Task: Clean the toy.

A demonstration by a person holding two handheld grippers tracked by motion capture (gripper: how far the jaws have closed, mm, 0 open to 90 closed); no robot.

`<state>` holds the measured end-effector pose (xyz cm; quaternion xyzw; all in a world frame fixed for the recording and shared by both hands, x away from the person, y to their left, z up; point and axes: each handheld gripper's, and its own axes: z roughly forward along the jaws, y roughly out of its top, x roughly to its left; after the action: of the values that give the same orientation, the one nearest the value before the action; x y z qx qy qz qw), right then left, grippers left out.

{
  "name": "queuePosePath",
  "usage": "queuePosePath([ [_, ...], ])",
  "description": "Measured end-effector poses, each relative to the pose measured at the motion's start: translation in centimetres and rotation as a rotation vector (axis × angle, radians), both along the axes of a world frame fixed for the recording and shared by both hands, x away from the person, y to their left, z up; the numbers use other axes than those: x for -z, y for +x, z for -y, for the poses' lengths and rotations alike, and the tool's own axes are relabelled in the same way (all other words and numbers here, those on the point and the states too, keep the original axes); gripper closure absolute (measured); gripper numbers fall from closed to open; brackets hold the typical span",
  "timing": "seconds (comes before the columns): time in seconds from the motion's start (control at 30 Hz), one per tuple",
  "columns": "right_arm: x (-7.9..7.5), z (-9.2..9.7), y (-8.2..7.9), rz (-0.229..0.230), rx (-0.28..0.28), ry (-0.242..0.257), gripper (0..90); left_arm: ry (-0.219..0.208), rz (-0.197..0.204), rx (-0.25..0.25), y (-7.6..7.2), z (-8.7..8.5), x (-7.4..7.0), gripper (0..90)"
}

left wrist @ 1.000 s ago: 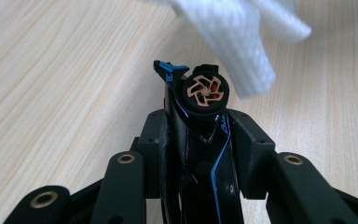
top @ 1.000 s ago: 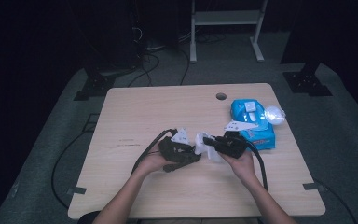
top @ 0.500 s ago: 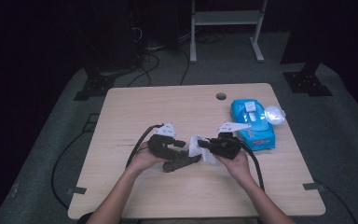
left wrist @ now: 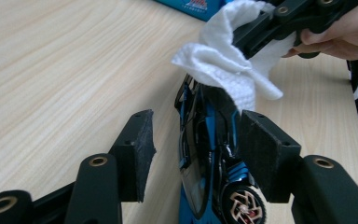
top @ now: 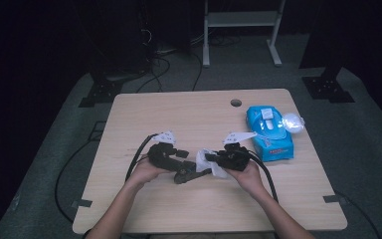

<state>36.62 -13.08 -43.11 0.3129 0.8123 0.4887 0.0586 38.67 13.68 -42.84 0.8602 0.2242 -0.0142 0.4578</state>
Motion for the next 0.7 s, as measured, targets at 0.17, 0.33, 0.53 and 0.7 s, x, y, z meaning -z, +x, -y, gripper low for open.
queuePosePath([
  [0.17, 0.1, 0.1, 0.1, -0.004, -0.003, 0.004, 81.7, 0.0, -0.016, 0.001, 0.1, 0.3, 0.6, 43.6],
  [0.33, 0.0, 0.2, -0.1, -0.005, -0.007, -0.005, 81.7, -0.009, -0.016, -0.005, 0.0, 0.5, 0.8, 40.6],
  [0.53, 0.1, 0.5, -0.5, -0.008, -0.027, 0.009, 81.7, 0.032, 0.04, 0.008, -1.1, 1.1, 0.3, 40.0],
  [0.7, 0.0, 1.2, -1.8, 0.0, -0.056, -0.003, 81.8, 0.055, 0.041, 0.037, -1.8, 1.7, 0.5, 34.3],
])
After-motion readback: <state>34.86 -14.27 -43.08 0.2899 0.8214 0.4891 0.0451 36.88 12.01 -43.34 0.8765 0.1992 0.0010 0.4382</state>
